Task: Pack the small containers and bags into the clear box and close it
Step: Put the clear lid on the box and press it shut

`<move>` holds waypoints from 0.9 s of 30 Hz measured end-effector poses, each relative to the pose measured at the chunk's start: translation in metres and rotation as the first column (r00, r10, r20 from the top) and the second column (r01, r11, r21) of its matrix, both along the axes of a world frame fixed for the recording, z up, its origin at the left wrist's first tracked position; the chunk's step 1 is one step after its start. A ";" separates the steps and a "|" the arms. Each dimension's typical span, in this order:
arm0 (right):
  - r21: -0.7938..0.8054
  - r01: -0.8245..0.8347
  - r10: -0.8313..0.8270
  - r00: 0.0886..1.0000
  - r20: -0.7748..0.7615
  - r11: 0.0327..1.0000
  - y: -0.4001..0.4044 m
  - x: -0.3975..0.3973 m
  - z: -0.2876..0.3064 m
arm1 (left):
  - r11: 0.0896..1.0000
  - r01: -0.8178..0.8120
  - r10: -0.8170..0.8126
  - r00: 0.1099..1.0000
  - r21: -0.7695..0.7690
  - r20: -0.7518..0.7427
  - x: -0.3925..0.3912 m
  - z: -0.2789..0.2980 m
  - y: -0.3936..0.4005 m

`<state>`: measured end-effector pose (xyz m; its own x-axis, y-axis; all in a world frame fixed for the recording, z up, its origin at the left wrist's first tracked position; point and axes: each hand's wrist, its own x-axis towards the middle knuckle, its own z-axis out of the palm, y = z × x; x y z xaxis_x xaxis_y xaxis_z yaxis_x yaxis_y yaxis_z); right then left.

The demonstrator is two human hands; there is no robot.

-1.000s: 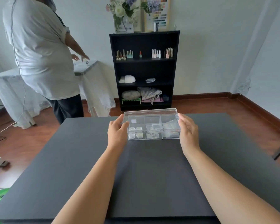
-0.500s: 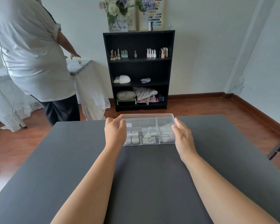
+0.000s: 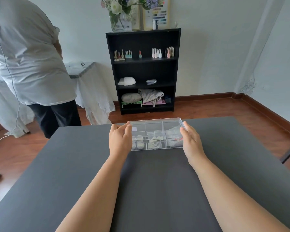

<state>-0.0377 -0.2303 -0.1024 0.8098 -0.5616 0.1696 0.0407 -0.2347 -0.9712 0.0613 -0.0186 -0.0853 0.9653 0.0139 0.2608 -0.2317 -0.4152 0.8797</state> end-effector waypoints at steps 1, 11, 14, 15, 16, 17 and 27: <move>0.002 0.000 0.000 1.000 -0.002 1.000 0.000 0.000 0.000 | 1.000 -0.004 0.004 1.000 0.007 -0.004 0.000 0.000 0.000; -0.005 0.016 -0.016 0.999 0.031 1.000 0.002 -0.005 -0.001 | 0.973 -0.028 0.010 0.997 0.231 0.079 -0.011 -0.004 0.004; -0.157 0.065 -0.059 0.997 0.040 0.985 0.005 -0.008 -0.001 | 0.913 -0.083 -0.014 0.972 0.400 0.234 -0.020 -0.002 0.001; -0.247 0.089 -0.081 0.996 0.044 0.965 0.007 -0.009 -0.001 | 0.896 -0.087 -0.041 0.960 0.436 0.276 -0.025 -0.001 -0.001; -0.348 0.114 -0.101 0.993 0.055 0.931 0.009 -0.011 0.000 | 0.879 -0.085 -0.075 0.947 0.470 0.311 -0.030 -0.001 -0.003; -0.451 0.126 -0.107 0.992 0.069 0.884 0.011 -0.013 0.001 | 0.862 -0.081 -0.109 0.935 0.501 0.339 -0.035 -0.002 -0.005; -0.752 -0.047 0.021 0.999 -0.044 0.658 0.024 -0.022 0.000 | 0.715 -0.016 -0.279 0.910 0.698 0.306 -0.058 -0.009 -0.012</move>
